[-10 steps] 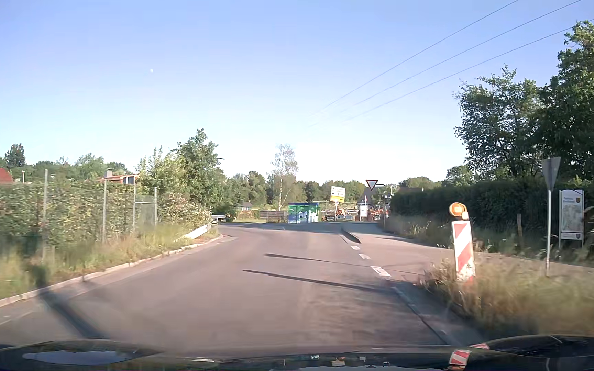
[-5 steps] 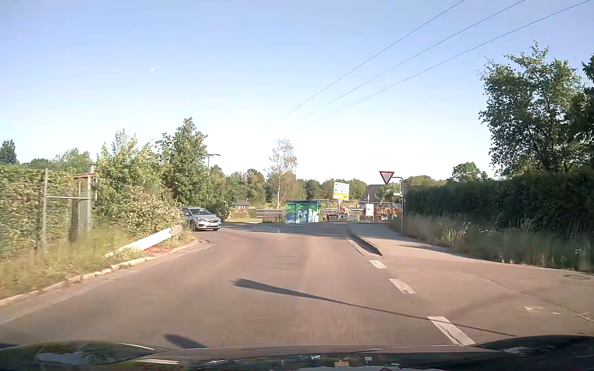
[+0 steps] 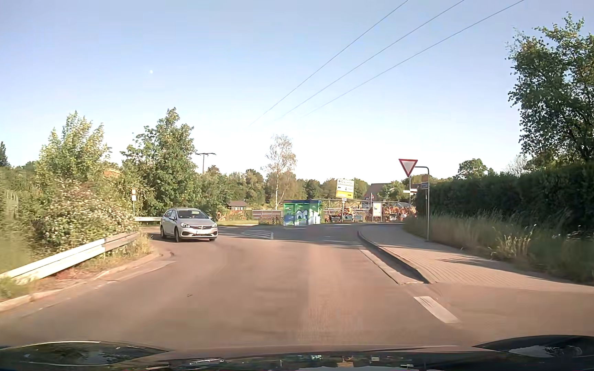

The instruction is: Follow the waypoints while adhering to traffic rules and regulations

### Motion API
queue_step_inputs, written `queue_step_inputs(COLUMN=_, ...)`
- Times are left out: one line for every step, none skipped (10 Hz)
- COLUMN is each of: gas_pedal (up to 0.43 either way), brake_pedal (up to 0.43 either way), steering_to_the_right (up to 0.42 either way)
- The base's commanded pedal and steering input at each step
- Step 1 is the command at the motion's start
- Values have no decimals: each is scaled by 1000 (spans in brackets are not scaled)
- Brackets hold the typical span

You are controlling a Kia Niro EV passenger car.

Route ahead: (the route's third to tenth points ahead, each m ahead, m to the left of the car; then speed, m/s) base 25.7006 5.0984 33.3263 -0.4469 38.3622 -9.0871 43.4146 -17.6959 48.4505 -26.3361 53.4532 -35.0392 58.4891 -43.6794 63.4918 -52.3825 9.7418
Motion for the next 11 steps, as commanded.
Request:
queue_step_inputs(gas_pedal=0, brake_pedal=177, steering_to_the_right=2)
queue_step_inputs(gas_pedal=0, brake_pedal=189, steering_to_the_right=2)
queue_step_inputs(gas_pedal=0, brake_pedal=207, steering_to_the_right=2)
queue_step_inputs(gas_pedal=0, brake_pedal=213, steering_to_the_right=2)
queue_step_inputs(gas_pedal=0, brake_pedal=220, steering_to_the_right=2)
queue_step_inputs(gas_pedal=0, brake_pedal=226, steering_to_the_right=3)
queue_step_inputs(gas_pedal=0, brake_pedal=226, steering_to_the_right=3)
queue_step_inputs(gas_pedal=0, brake_pedal=226, steering_to_the_right=3)
queue_step_inputs(gas_pedal=0, brake_pedal=232, steering_to_the_right=3)
queue_step_inputs(gas_pedal=0, brake_pedal=232, steering_to_the_right=4)
queue_step_inputs(gas_pedal=0, brake_pedal=232, steering_to_the_right=4)
